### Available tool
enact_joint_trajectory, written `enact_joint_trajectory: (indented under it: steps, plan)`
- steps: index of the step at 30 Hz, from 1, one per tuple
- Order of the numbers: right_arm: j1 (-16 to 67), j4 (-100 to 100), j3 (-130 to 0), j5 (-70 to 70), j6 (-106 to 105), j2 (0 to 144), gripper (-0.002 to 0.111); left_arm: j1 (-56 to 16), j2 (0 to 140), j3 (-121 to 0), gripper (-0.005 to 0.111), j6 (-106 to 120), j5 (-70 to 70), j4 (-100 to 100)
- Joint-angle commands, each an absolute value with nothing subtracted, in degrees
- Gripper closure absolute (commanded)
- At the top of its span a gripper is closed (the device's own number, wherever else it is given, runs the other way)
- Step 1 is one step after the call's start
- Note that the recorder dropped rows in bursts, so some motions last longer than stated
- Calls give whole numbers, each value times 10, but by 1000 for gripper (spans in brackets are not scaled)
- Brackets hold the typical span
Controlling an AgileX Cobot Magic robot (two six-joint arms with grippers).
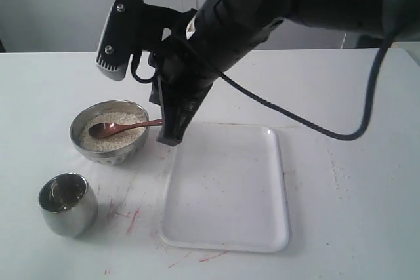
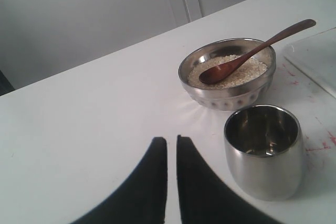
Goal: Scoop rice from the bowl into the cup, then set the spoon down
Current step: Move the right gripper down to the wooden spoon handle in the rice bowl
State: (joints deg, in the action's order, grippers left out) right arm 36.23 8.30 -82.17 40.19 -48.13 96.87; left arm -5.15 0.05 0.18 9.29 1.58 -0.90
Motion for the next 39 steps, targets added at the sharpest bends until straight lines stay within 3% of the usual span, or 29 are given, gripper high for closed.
enact_joint_trajectory:
  steps: [1,7,17,19,39]
  plan:
    - [364,75,-827,286,-408,993,108,-53,0,0,92,92,12,-5]
    - [364,5,-829,287,-399,1032,104,-53,0,0,92,92,12,-5]
    - [364,-47,-848,343,-369,1088,56,-53,0,0,92,92,12,-5]
    - [364,-56,-848,343,-369,1094,51,-53,0,0,92,92,12,-5]
    - [366,-152,-848,296,-368,1139,51,-53,0,0,92,92,12,-5]
